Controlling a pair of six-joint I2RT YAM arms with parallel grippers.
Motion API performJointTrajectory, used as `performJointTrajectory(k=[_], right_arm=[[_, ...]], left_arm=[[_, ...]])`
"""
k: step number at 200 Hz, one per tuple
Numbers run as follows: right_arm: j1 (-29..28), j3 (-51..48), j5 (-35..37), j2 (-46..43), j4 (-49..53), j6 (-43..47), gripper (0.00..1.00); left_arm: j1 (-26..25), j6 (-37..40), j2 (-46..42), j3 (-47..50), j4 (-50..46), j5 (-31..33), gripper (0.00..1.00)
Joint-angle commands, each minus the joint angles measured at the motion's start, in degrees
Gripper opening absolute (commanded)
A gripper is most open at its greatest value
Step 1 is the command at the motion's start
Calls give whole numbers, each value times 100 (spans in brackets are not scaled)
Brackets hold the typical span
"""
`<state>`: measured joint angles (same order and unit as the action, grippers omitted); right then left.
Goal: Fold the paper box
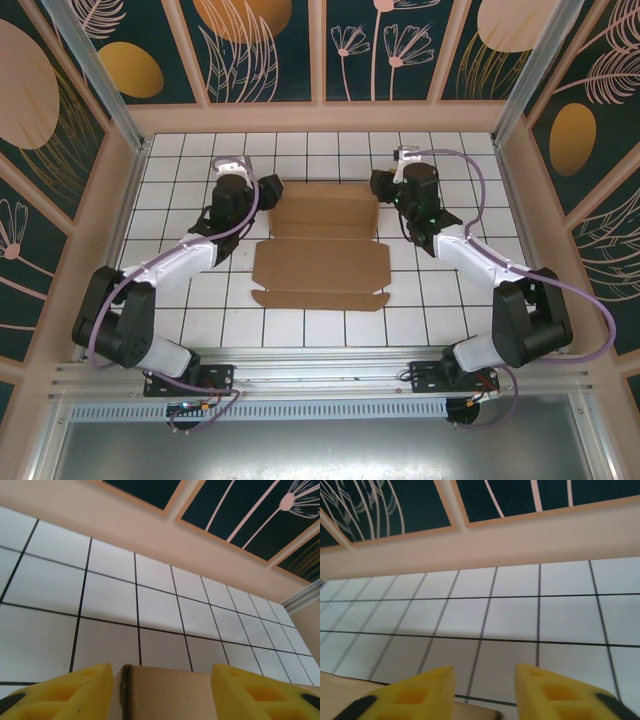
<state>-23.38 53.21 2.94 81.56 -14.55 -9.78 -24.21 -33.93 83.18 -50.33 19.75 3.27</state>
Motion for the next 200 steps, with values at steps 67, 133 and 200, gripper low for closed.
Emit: performJointTrajectory(k=[67,133,200], right_arm=[[121,2771,-1120,1624,3385,-394,0],[200,3198,-1199,1969,3981,-516,0],[219,3137,-987,1544,4046,-449,0]], left_arm=[[30,336,-988,-741,-1835,-342,54],[29,148,-754,-748,-1741,-951,55],[30,141,-812,-725,-1735,-863,56]])
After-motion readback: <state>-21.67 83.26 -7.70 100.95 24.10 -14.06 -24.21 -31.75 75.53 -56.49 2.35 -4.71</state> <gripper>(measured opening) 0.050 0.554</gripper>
